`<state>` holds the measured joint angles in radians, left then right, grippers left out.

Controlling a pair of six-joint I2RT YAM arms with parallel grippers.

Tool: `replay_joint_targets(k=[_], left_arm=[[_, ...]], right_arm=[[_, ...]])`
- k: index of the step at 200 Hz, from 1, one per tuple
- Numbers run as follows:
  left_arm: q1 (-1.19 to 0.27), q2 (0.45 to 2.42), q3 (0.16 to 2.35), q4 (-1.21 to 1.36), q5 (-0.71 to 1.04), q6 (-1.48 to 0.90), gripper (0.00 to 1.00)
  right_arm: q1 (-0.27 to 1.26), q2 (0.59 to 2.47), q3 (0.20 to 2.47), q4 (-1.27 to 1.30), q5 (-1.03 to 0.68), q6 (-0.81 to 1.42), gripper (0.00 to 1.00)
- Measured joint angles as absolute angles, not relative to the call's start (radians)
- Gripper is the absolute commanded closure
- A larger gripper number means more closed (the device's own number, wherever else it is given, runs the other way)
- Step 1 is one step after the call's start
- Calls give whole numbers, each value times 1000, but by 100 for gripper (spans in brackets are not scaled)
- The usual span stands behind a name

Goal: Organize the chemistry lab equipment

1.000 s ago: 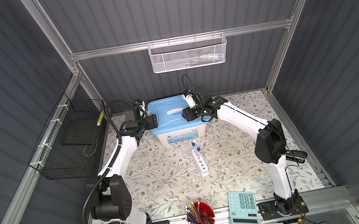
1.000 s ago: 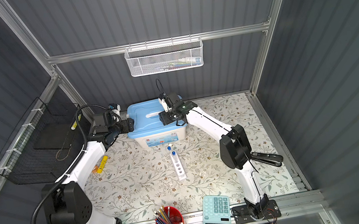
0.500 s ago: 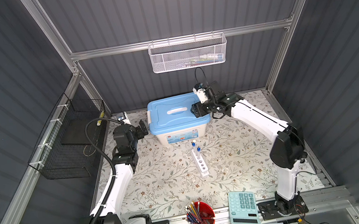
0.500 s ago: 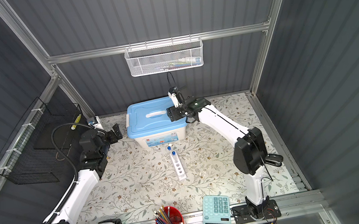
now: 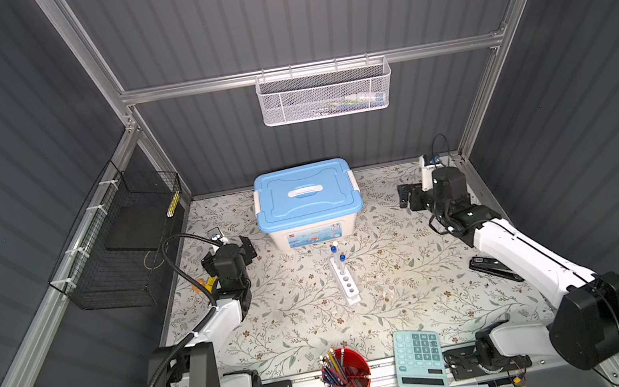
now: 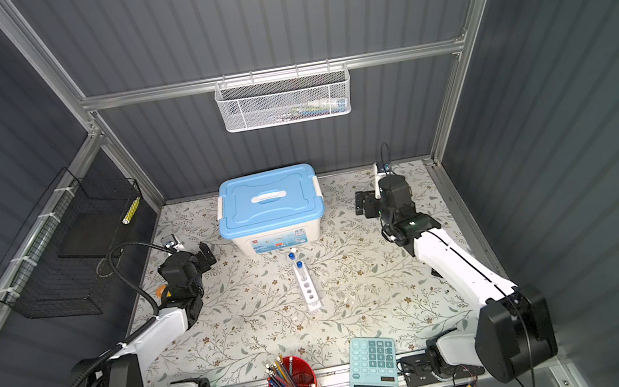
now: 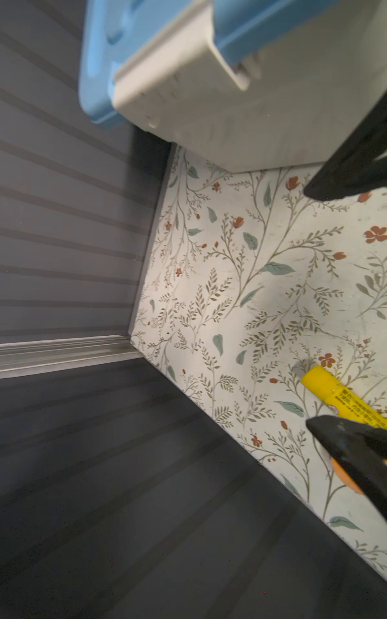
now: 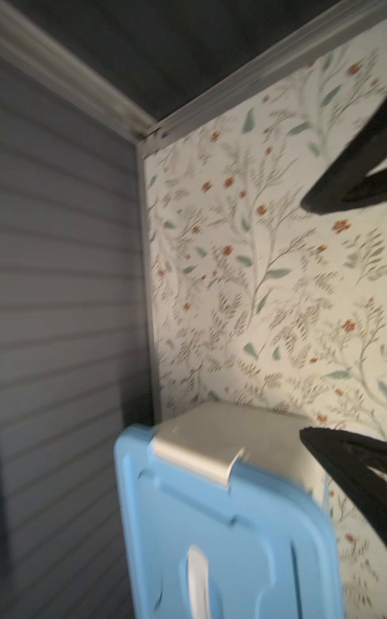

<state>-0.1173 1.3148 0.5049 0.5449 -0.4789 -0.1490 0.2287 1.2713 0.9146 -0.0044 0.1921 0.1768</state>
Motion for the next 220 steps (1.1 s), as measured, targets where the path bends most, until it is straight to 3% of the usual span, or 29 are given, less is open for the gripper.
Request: replay_joint_targets(k=[77,137,187,220], left_arm=[[-118,1521,427,757,-485,-77,0],[-118,1699,366,1011,-394,-22,0],[-118,1715,420,989,-288,20,0],[-105,1715,450,951,-254,23,0]], right_arm=[[49,1232,487,353,380,173,1],[35,1312,306,794,358,77,1],[35,1474,205,1105,289,35,1],[35,1481,200,1177,264,22,1]])
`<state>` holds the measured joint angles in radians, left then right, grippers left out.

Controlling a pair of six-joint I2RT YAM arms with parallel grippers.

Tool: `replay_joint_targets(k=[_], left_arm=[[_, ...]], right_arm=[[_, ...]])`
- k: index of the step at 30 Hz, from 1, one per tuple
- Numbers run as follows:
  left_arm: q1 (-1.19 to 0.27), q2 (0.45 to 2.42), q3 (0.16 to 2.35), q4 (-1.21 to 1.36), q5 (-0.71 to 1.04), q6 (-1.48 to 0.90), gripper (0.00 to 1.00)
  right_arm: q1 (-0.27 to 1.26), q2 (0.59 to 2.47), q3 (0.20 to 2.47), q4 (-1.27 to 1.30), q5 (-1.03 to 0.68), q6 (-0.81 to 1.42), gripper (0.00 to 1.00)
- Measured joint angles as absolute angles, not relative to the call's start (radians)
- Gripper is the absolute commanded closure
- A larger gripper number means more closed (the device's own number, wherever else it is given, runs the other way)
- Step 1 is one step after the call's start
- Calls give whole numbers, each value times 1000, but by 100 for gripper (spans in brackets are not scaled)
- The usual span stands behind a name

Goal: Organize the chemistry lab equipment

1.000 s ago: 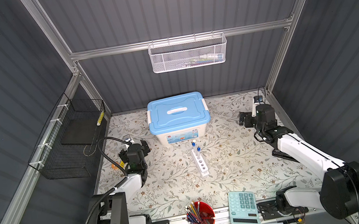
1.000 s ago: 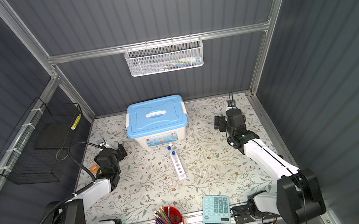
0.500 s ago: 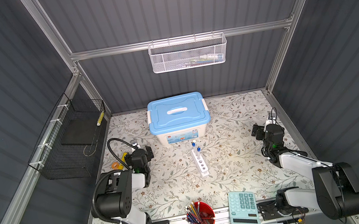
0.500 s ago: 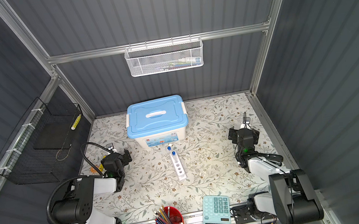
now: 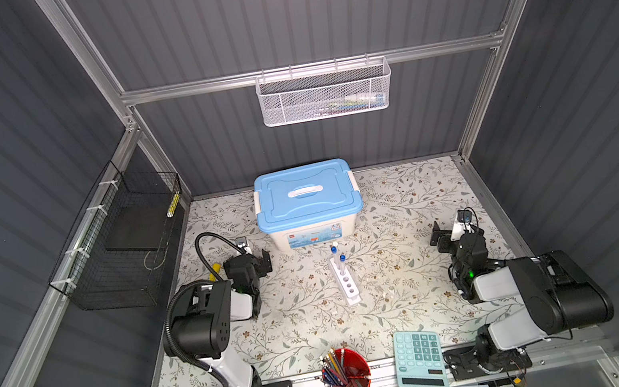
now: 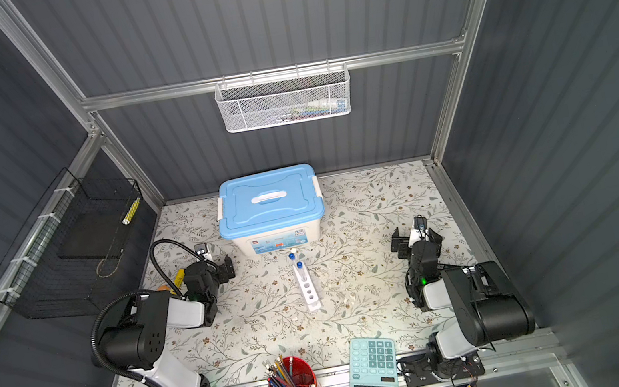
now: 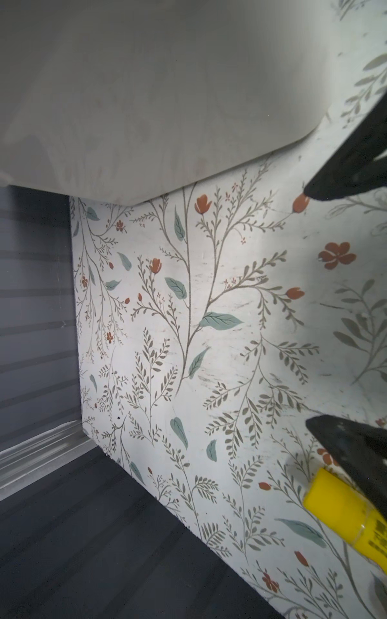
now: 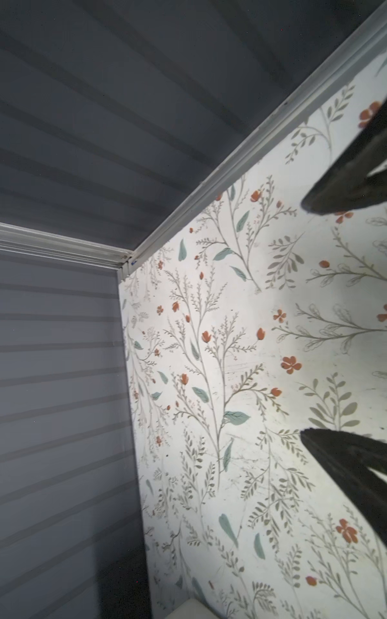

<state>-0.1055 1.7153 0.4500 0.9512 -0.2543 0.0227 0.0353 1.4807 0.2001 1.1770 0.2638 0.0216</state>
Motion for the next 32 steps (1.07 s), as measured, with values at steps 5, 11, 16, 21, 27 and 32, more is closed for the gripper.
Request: replay_joint_targets(k=[5,11,16,21,27,32], left_arm=[[-99,1715,453,928,-242,23,0],[-97,1715,453,916,-241,23,0],[-97,1715,453,916,-241,23,0],[-97,1715,453,916,-241,23,0],[-97,1715,453,915,-241,23,0],[-96,1715,454,912,-233,23,0]], right_arm=[[35,1480,229,1167,271,22,1],[35,1480,246,1137,278,23,1],[31,1480,263,1110,277,25,1],[31,1480,264,1100,278,25,1],[31,1480,264,1097,278,25,1],[31,1480,264,1095,278,26,1]])
